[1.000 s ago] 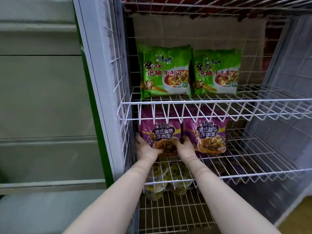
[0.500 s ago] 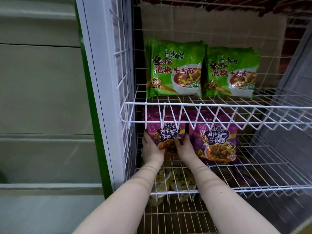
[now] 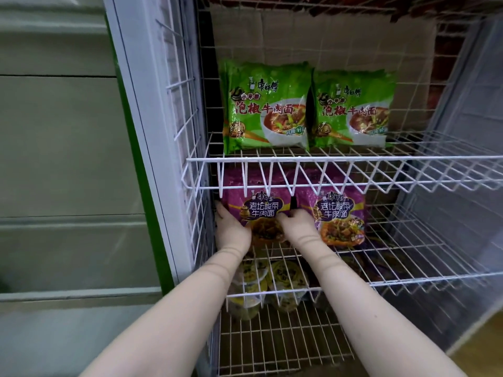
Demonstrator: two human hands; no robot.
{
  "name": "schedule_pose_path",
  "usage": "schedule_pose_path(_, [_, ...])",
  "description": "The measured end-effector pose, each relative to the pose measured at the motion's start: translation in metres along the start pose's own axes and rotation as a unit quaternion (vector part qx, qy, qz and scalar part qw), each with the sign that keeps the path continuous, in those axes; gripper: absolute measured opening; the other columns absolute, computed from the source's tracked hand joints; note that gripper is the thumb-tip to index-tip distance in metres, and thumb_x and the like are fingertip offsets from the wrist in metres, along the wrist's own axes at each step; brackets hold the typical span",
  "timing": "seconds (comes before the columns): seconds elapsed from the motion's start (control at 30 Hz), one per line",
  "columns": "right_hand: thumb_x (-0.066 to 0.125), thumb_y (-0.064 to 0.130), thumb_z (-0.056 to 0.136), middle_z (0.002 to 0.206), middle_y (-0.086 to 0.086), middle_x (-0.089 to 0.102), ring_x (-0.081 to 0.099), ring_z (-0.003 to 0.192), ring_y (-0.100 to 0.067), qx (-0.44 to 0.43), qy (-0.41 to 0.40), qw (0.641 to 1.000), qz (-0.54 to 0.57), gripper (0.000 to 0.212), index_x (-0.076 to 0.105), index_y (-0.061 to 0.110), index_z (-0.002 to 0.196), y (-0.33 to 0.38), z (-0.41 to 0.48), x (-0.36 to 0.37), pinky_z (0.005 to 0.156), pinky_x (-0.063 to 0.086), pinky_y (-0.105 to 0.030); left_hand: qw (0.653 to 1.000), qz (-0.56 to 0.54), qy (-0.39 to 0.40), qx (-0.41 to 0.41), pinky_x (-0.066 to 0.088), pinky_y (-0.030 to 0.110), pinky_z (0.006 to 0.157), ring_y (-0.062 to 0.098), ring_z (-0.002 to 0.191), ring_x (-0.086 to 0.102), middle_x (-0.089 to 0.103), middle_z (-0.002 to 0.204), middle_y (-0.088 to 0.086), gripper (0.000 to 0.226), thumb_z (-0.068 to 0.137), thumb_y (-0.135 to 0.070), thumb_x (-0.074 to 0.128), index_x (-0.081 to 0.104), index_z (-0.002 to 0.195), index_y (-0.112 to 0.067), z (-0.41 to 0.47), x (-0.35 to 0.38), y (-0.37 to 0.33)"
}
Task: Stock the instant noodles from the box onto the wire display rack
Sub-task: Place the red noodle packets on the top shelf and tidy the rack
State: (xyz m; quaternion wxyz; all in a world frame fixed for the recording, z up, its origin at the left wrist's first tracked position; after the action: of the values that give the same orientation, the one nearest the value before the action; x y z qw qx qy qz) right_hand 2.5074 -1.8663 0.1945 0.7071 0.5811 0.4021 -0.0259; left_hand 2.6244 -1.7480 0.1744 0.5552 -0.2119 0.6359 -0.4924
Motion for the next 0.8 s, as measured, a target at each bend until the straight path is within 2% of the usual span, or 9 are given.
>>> schedule_pose_path(0.1, [0.053, 0.022, 0.092, 0.112, -0.020, 0.065, 0.058, 0.108, -0.034, -0.048, -0.050, 0.997, -0.023, 0.030, 0.065, 0.004, 0.112, 0.003, -0.011, -0.024, 0.087, 0.043, -0.031, 0.996, 0.056, -0.056, 0.044, 0.023, 0.044, 0.114, 0.034, 0.140, 0.023, 0.014, 0.156, 0.015, 0.090, 0.081, -0.021, 0.067, 0.010, 0.150, -0.011, -0.013, -0.010, -0.015])
schedule_pose_path(0.17, [0.054, 0.017, 0.091, 0.118, -0.016, 0.064, 0.057, 0.111, -0.031, -0.072, -0.060, 0.995, -0.021, 0.030, 0.061, 0.005, 0.118, -0.002, -0.013, -0.033, 0.089, 0.041, -0.028, 0.986, 0.106, -0.091, 0.086, 0.017, 0.041, 0.114, 0.032, 0.141, 0.020, 0.014, 0.155, 0.016, 0.081, 0.082, -0.022, 0.065, 0.020, 0.147, -0.009, -0.026, -0.013, -0.030])
schedule_pose_path(0.23, [0.057, 0.015, 0.089, 0.121, -0.016, 0.061, 0.056, 0.113, -0.031, -0.078, -0.071, 0.994, -0.015, 0.033, 0.058, 0.005, 0.120, -0.011, -0.012, -0.041, 0.091, 0.041, -0.028, 0.980, 0.127, -0.081, 0.128, 0.021, 0.038, 0.112, 0.030, 0.139, 0.025, 0.023, 0.151, 0.014, 0.071, 0.082, -0.021, 0.064, 0.030, 0.143, -0.011, -0.037, -0.007, -0.045])
schedule_pose_path(0.33, [0.060, 0.013, 0.086, 0.124, -0.019, 0.056, 0.053, 0.114, -0.032, -0.074, -0.099, 0.992, -0.010, 0.038, 0.055, 0.005, 0.123, -0.027, -0.011, -0.055, 0.094, 0.039, -0.028, 0.979, 0.103, -0.004, 0.174, 0.036, 0.038, 0.105, 0.031, 0.126, 0.041, 0.034, 0.141, 0.013, 0.058, 0.082, -0.016, 0.062, 0.041, 0.136, -0.018, -0.051, 0.016, -0.062])
schedule_pose_path(0.43, [0.063, 0.012, 0.084, 0.125, -0.020, 0.051, 0.049, 0.117, -0.035, -0.062, -0.146, 0.987, -0.007, 0.043, 0.053, 0.006, 0.125, -0.046, -0.013, -0.076, 0.097, 0.037, -0.032, 0.976, 0.076, 0.068, 0.192, 0.043, 0.035, 0.099, 0.029, 0.119, 0.048, 0.032, 0.139, 0.012, 0.052, 0.084, -0.014, 0.060, 0.046, 0.131, -0.028, -0.063, 0.038, -0.069])
schedule_pose_path(0.57, [0.067, 0.014, 0.080, 0.125, -0.025, 0.051, 0.045, 0.118, -0.038, 0.004, -0.191, 0.981, 0.033, 0.053, 0.050, 0.006, 0.129, -0.087, -0.002, -0.104, 0.101, 0.034, -0.035, 0.967, 0.084, 0.146, 0.189, 0.038, 0.030, 0.105, 0.028, 0.125, 0.044, 0.030, 0.141, 0.009, 0.053, 0.083, -0.016, 0.064, 0.048, 0.131, -0.031, -0.072, 0.068, -0.068])
schedule_pose_path(0.7, [0.070, 0.014, 0.080, 0.129, -0.018, 0.056, 0.049, 0.121, -0.034, 0.041, -0.134, 0.984, 0.110, 0.060, 0.045, 0.009, 0.135, -0.111, 0.011, -0.111, 0.102, 0.035, -0.033, 0.945, 0.113, 0.248, 0.181, 0.021, 0.018, 0.109, 0.022, 0.140, 0.025, 0.020, 0.154, 0.006, 0.058, 0.084, -0.017, 0.066, 0.046, 0.138, -0.029, -0.078, 0.093, -0.067])
schedule_pose_path(0.8, [0.073, 0.009, 0.076, 0.127, -0.013, 0.059, 0.055, 0.118, -0.030, 0.040, -0.106, 0.982, 0.151, 0.065, 0.046, 0.009, 0.135, -0.111, 0.019, -0.103, 0.101, 0.039, -0.031, 0.937, 0.103, 0.289, 0.170, 0.013, 0.018, 0.111, 0.018, 0.145, 0.013, 0.010, 0.158, 0.003, 0.067, 0.084, -0.019, 0.068, 0.039, 0.142, -0.032, -0.082, 0.102, -0.064])
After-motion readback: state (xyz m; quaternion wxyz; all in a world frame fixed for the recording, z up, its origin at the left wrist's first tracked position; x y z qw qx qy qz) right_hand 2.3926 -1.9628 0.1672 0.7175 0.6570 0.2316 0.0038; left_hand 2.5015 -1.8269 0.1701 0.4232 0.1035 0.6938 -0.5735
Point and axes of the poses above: each hand's wrist, its own z-axis towards the middle knuckle, its own x-axis out of the palm, y = z × x, the point moved 6 cm from there along z, towards the middle knuckle
